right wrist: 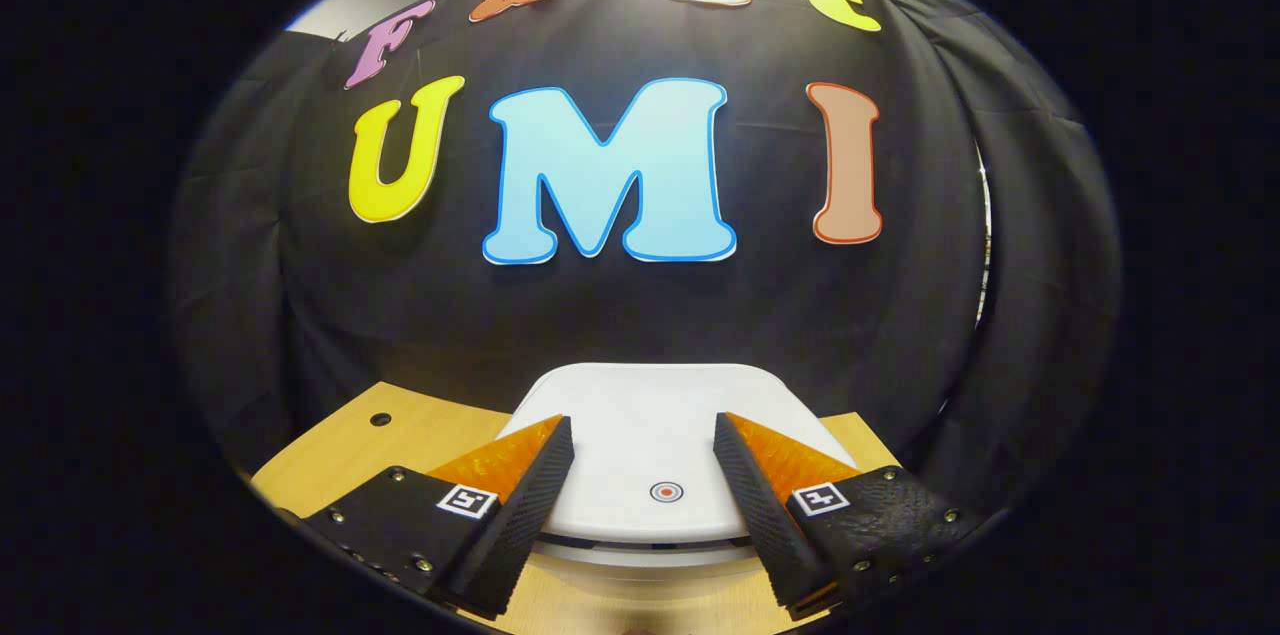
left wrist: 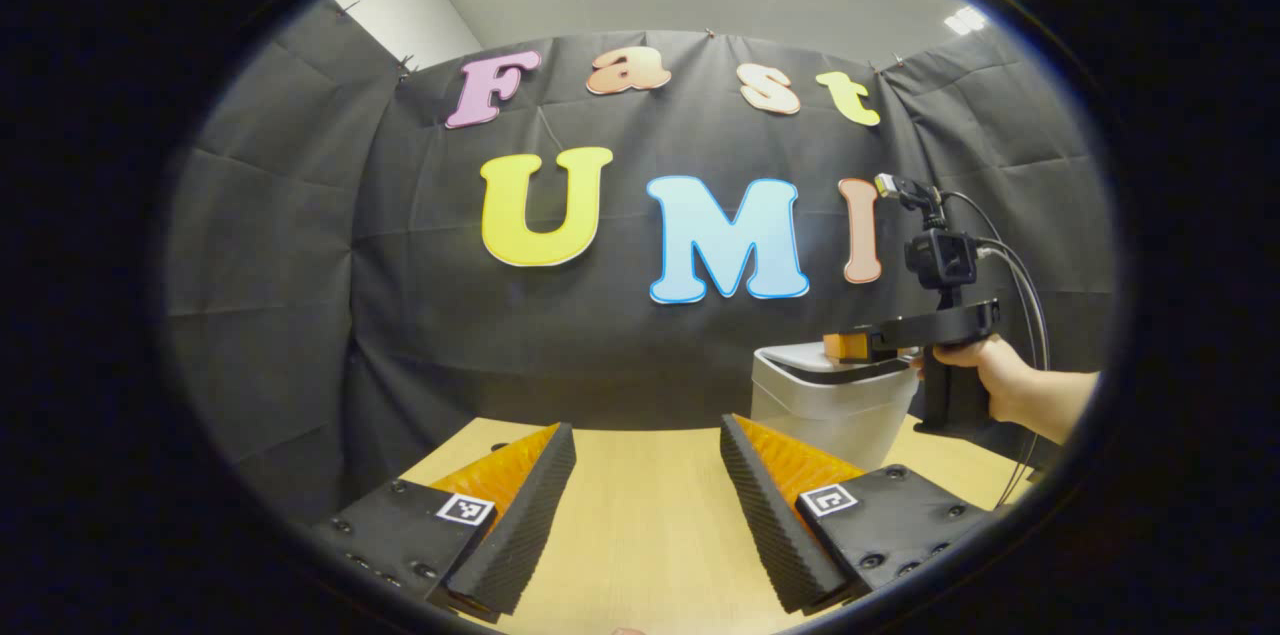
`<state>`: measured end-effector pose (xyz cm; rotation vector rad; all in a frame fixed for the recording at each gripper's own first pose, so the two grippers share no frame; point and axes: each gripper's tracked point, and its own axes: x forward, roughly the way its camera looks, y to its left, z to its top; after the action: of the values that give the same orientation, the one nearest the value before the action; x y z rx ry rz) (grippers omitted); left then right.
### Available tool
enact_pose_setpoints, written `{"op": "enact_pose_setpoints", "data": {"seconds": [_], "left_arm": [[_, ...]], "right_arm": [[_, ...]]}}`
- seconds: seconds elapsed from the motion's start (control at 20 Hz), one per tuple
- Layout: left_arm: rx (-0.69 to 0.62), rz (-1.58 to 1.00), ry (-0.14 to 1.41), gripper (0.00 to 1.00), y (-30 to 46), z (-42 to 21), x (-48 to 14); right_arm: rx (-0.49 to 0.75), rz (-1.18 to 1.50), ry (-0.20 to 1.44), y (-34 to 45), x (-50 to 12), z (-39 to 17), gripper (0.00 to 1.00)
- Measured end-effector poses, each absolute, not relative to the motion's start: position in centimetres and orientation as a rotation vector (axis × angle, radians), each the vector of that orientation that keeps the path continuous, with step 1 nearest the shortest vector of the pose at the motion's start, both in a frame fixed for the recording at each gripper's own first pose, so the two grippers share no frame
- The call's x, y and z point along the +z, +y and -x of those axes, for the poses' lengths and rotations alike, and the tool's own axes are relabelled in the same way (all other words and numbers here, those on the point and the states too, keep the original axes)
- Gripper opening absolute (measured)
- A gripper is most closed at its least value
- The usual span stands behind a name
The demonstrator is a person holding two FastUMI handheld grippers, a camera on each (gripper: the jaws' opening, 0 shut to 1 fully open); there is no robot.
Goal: Press the lid of the desktop garbage bin to open it, pick up the crumpled paper on the desktop and throw it into the bin, then pick up the pop can on the desktop and drop it into the bin, and finally close the garbage bin lid.
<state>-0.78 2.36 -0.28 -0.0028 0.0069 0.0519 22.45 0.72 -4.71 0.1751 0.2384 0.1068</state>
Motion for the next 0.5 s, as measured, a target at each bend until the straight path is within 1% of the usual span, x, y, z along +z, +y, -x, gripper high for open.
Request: {"op": "enact_pose_setpoints", "data": {"seconds": [0.05, 0.3, 0.4, 0.45, 0.5], "left_arm": [[0.057, 0.001, 0.006, 0.95, 2.60, 0.84, -0.26], [0.069, 0.008, 0.016, 0.95, 2.77, 0.59, -0.64], [0.069, 0.008, 0.017, 0.95, 2.58, 0.41, -0.73], [0.067, 0.008, 0.018, 1.00, 2.36, 0.31, -0.67], [0.066, 0.009, 0.019, 1.00, 2.17, 0.24, -0.77]], "right_arm": [[0.108, -0.164, 0.234, 0.77, -5.20, -22.42, 0.92], [0.106, -0.152, 0.158, 0.65, -5.08, -22.65, 0.92], [0.110, -0.169, 0.136, 0.62, -5.10, -22.64, 0.94], [0.114, -0.171, 0.123, 0.75, -5.18, -22.69, 0.94], [0.115, -0.170, 0.107, 0.70, -5.16, -22.69, 0.94]]}}
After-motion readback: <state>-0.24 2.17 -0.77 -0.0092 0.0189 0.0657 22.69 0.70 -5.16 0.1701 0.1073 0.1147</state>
